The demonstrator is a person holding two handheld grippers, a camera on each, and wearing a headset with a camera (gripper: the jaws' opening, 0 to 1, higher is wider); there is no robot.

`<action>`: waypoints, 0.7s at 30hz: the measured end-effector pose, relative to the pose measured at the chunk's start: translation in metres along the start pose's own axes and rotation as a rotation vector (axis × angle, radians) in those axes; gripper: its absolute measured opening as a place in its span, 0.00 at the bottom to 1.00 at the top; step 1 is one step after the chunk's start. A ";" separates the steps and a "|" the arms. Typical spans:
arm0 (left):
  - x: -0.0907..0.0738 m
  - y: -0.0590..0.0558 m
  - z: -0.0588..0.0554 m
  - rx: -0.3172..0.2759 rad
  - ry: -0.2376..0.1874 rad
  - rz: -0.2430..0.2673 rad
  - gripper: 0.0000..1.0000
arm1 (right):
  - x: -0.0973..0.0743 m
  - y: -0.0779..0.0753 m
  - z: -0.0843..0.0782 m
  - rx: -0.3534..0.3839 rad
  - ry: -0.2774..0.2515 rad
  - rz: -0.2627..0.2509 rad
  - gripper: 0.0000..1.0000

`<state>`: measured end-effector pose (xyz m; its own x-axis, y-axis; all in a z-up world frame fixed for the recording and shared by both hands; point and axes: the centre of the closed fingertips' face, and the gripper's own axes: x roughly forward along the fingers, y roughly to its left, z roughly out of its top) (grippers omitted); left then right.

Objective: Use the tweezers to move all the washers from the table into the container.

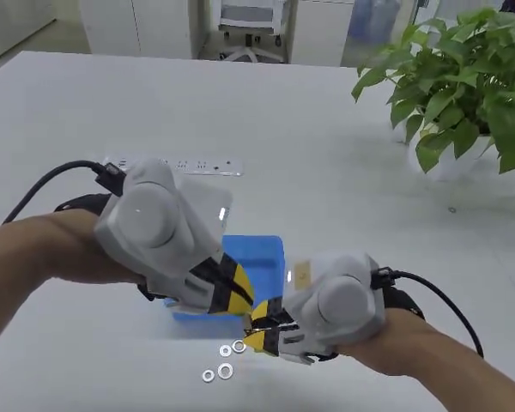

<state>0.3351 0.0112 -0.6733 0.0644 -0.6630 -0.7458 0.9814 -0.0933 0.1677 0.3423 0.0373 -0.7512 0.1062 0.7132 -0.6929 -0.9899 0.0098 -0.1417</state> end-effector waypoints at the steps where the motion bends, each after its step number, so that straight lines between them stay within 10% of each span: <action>1: -0.001 0.001 0.000 0.001 0.000 0.002 0.06 | -0.001 -0.002 0.001 -0.008 0.003 -0.004 0.10; 21: -0.012 0.038 -0.005 0.024 0.002 0.069 0.06 | 0.003 -0.044 0.012 -0.046 -0.007 -0.035 0.10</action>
<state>0.3720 0.0192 -0.6611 0.1321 -0.6667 -0.7335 0.9701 -0.0651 0.2338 0.3845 0.0477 -0.7382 0.1395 0.7177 -0.6823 -0.9802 0.0024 -0.1980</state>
